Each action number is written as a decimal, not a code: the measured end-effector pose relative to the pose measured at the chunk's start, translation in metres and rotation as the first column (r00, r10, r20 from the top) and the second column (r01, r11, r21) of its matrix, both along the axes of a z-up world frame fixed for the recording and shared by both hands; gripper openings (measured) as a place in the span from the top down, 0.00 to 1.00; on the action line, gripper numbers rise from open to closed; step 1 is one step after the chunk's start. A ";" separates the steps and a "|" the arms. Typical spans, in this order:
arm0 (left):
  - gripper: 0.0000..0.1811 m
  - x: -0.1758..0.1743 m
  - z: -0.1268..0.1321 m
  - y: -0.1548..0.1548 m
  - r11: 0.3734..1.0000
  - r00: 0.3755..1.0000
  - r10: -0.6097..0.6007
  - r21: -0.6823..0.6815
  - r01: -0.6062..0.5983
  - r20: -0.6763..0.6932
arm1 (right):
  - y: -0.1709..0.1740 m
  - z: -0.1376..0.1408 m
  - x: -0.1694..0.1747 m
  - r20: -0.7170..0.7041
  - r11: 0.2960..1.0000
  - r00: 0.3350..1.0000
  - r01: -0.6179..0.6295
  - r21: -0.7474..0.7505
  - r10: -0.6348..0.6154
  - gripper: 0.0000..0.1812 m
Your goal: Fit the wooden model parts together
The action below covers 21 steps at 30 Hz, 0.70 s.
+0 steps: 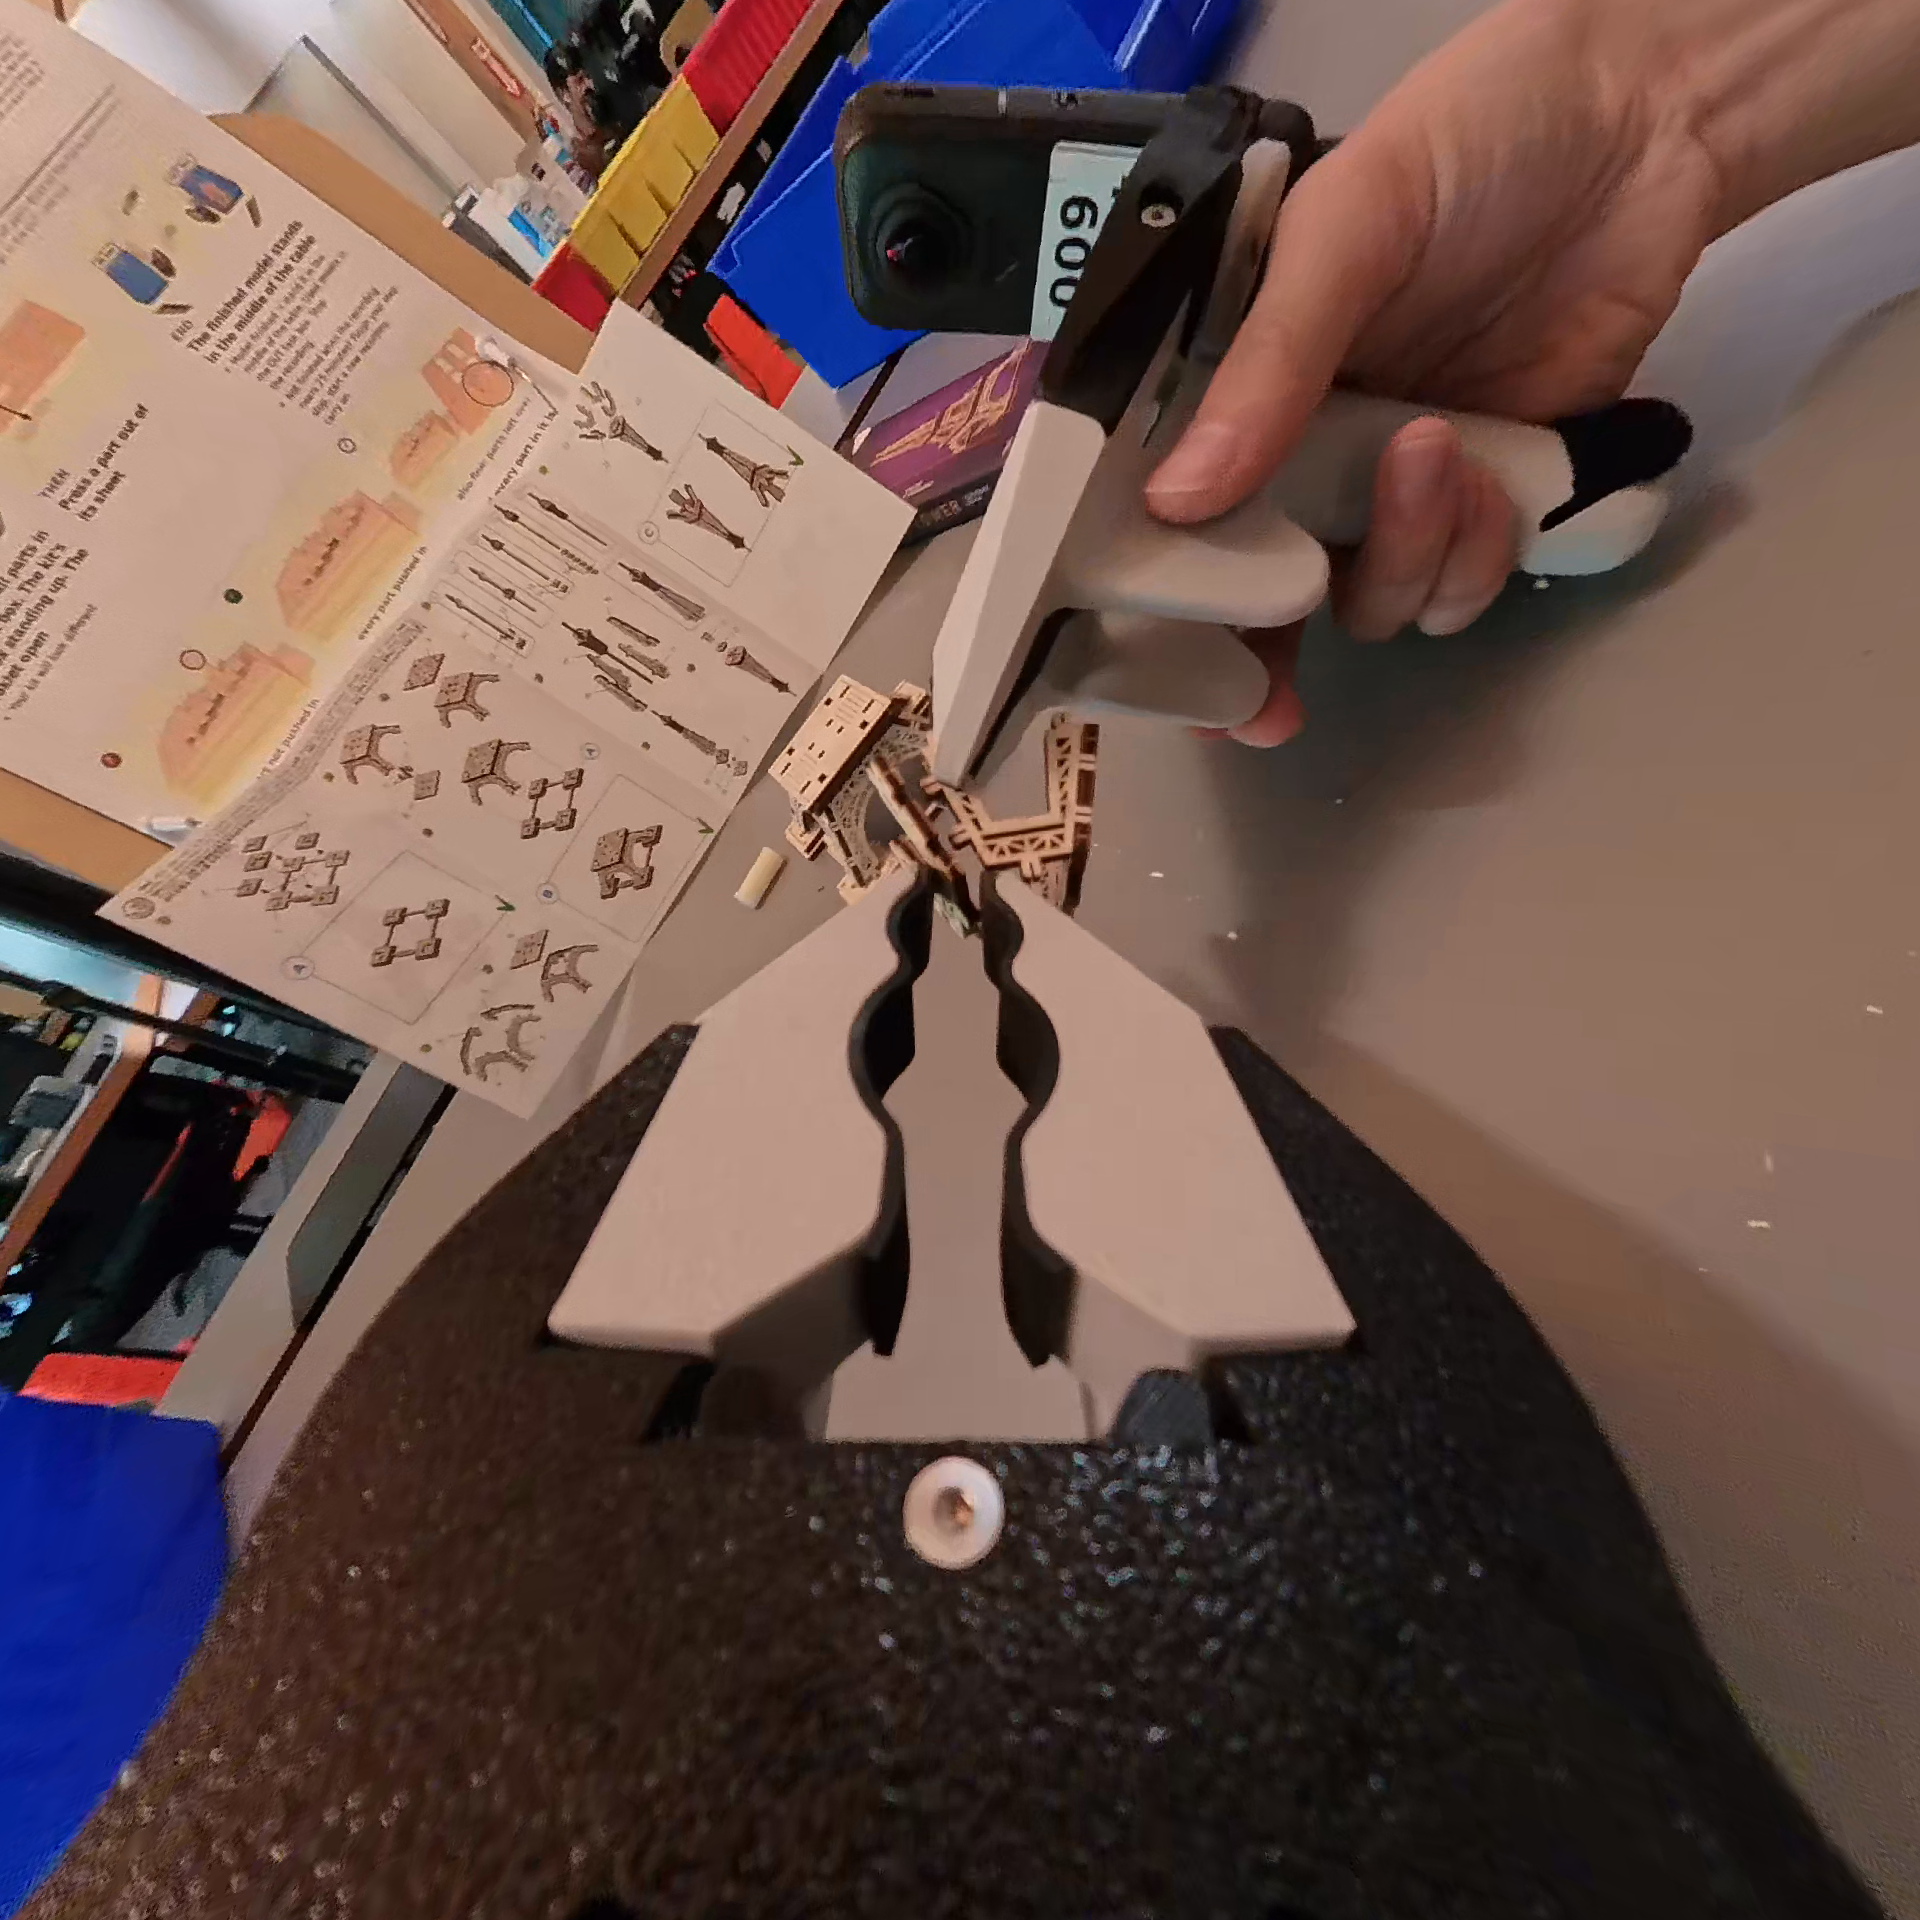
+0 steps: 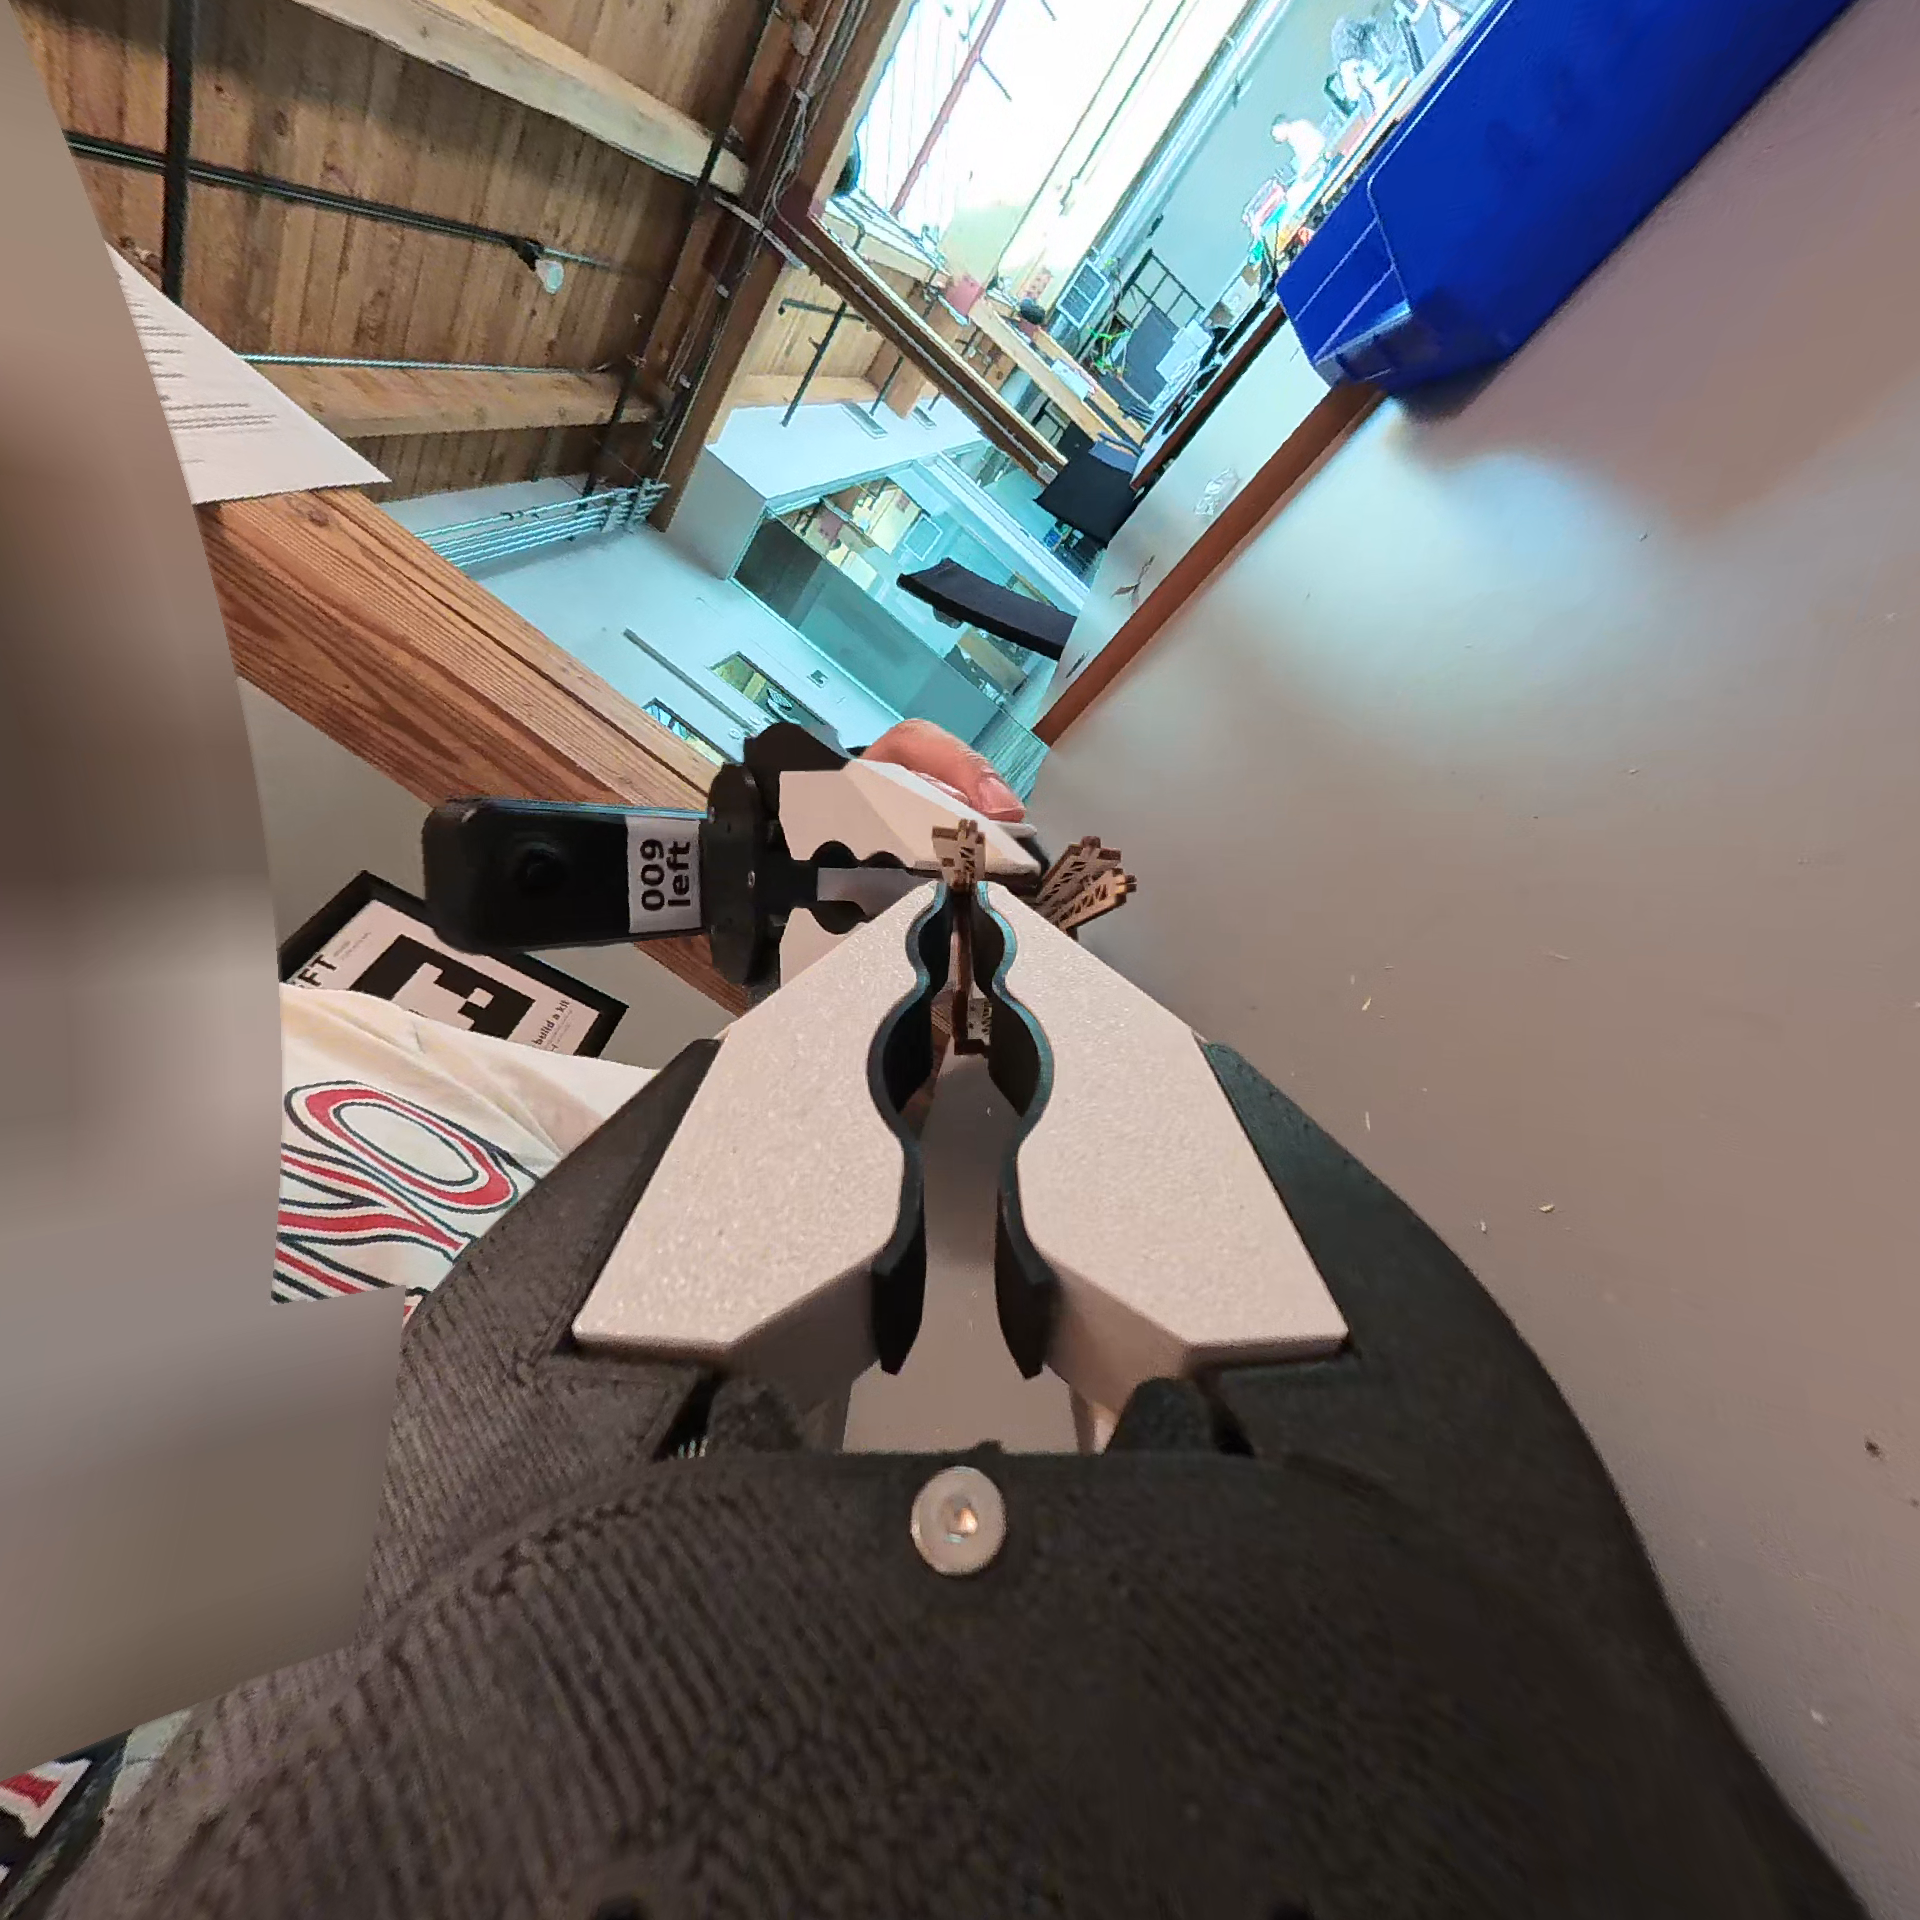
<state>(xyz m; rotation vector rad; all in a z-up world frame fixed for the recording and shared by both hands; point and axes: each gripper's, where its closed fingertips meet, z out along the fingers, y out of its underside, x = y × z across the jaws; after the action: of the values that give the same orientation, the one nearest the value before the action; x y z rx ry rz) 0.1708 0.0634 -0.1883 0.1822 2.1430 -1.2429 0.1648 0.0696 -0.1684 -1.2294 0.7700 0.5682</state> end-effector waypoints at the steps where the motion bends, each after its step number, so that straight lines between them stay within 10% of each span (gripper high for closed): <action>1: 0.97 0.001 0.000 0.000 1.000 1.000 0.012 0.009 -0.012 0.013 | 0.000 0.000 0.000 -0.001 1.000 1.000 0.002 -0.001 -0.002 1.00; 21: 1.00 0.015 0.019 0.005 0.990 0.978 0.135 -0.050 -0.129 0.159 | 0.001 -0.002 0.005 0.075 0.996 0.995 0.064 -0.057 -0.060 0.97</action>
<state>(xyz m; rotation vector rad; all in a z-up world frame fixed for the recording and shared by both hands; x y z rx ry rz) 0.1855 0.0689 -0.1688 0.1179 1.9569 -1.1518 0.1700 0.0704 -0.1707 -1.2699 0.7649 0.4494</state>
